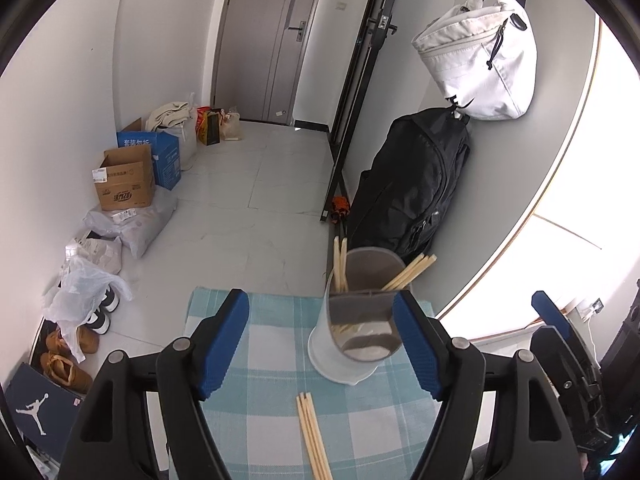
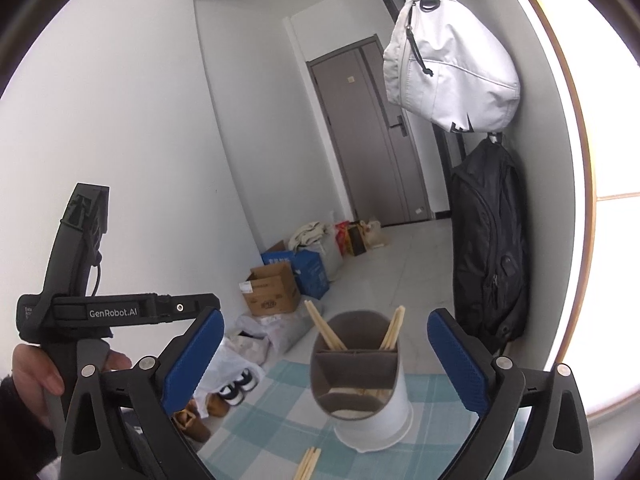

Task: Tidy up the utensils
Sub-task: 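Withdraw both open grippers from the holder toward the chopstick pile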

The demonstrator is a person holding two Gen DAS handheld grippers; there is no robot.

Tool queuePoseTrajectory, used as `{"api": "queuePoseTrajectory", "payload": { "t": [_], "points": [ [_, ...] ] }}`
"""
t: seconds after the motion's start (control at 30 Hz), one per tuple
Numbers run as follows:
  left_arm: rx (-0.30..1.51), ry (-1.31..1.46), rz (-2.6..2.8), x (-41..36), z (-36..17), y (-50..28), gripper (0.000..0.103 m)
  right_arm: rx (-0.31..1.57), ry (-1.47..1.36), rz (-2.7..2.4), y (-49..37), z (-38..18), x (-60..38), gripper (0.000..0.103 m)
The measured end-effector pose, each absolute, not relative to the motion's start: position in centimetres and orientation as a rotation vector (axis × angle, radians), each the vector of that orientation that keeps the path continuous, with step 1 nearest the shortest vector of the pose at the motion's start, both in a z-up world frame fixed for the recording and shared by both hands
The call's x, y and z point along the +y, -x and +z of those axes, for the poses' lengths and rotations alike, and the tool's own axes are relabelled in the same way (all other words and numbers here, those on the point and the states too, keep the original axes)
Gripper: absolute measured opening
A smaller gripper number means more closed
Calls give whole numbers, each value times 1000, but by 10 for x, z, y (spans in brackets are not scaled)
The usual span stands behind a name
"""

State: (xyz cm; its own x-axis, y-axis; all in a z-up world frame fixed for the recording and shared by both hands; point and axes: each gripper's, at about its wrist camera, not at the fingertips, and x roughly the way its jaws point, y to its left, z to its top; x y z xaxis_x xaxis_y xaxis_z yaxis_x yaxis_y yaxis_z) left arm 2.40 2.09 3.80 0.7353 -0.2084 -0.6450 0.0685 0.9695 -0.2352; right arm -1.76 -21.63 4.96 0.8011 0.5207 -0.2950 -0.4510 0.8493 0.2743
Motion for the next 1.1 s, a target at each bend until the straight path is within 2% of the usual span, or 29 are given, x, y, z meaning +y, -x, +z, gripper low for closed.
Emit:
{"api": "queuePoseTrajectory", "payload": {
  "t": [0.07, 0.33, 0.6, 0.73, 0.83, 0.9, 0.97, 1.0, 1.07, 1.1],
  "points": [
    [734, 204, -142, 23, 30, -19, 79, 382, -181, 524, 21, 45, -213, 103],
    [757, 214, -90, 37, -17, -7, 80, 516, -116, 517, 25, 6, -191, 103],
    [830, 267, -51, 58, -61, -7, 80, 792, -22, 514, 10, -49, -156, 102],
    [854, 277, -24, 73, -72, -10, 80, 909, 43, 537, 2, -76, -134, 86],
    [861, 295, 8, 84, -78, -10, 80, 988, 98, 520, -7, -97, -119, 84],
    [857, 319, 39, 92, -80, -11, 80, 1040, 120, 505, -16, -114, -109, 75],
    [861, 337, 51, 98, -82, -10, 80, 1094, 132, 470, -24, -128, -103, 60],
    [866, 348, 55, 102, -84, -10, 80, 1126, 141, 455, -29, -136, -100, 56],
    [882, 364, 55, 106, -87, -10, 80, 1168, 141, 455, -35, -146, -94, 43],
    [884, 371, 51, 107, -88, -10, 80, 1180, 148, 449, -37, -149, -91, 41]
  ]
}}
